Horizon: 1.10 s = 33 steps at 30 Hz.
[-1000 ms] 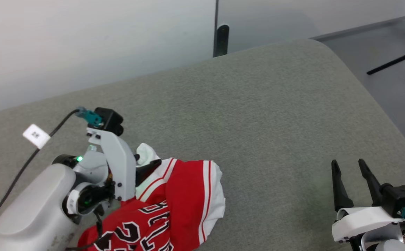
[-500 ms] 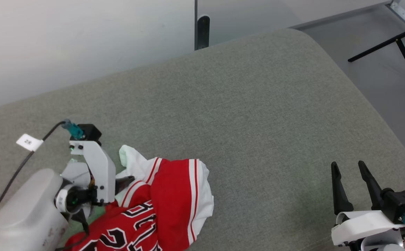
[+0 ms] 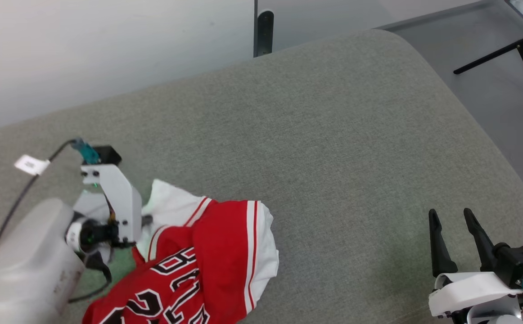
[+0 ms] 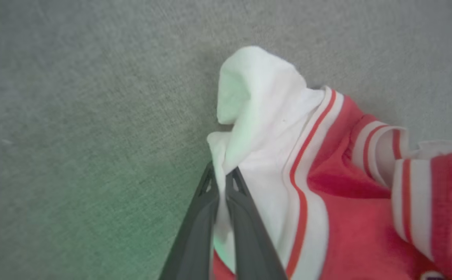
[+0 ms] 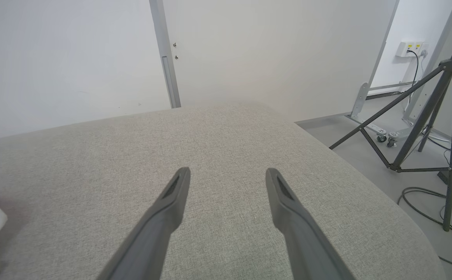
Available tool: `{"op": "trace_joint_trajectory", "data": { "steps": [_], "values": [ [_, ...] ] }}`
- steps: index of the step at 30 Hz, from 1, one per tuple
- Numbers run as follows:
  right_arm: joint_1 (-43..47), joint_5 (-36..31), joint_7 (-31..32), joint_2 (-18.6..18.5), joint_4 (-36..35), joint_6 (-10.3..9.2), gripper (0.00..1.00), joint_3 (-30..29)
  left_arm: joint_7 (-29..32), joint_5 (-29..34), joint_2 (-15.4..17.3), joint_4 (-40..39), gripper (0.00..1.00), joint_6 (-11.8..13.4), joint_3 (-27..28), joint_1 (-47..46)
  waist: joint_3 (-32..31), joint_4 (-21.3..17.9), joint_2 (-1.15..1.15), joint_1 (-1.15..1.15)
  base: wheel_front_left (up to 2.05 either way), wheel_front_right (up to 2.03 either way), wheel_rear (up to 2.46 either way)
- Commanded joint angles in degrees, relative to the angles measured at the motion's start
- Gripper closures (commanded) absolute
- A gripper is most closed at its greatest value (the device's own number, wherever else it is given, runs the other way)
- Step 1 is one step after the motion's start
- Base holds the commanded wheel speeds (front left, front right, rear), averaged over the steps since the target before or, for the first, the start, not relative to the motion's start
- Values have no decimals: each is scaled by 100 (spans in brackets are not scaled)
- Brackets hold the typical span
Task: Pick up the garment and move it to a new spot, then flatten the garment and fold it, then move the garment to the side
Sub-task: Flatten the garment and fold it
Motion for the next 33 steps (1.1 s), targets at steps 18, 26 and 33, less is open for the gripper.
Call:
{"op": "trace_joint_trajectory", "data": {
  "steps": [18, 26, 33],
  "values": [
    [147, -179, 105, 9, -9, -6, 0, -211, -247, 101, 1113, -829, 100, 1158, 530, 285, -385, 752, 0, 0, 0, 0, 0],
    [157, -224, 193, 7, -69, -6, 0, -241, -50, -62, 1406, -891, 100, 1762, 635, 976, -461, 1055, 0, 0, 0, 0, 0],
    [146, -240, 292, 9, -111, -6, 0, -267, -62, -244, 1401, -926, 100, 1975, 669, 1511, -462, 1193, 0, 0, 0, 0, 0]
  ]
}}
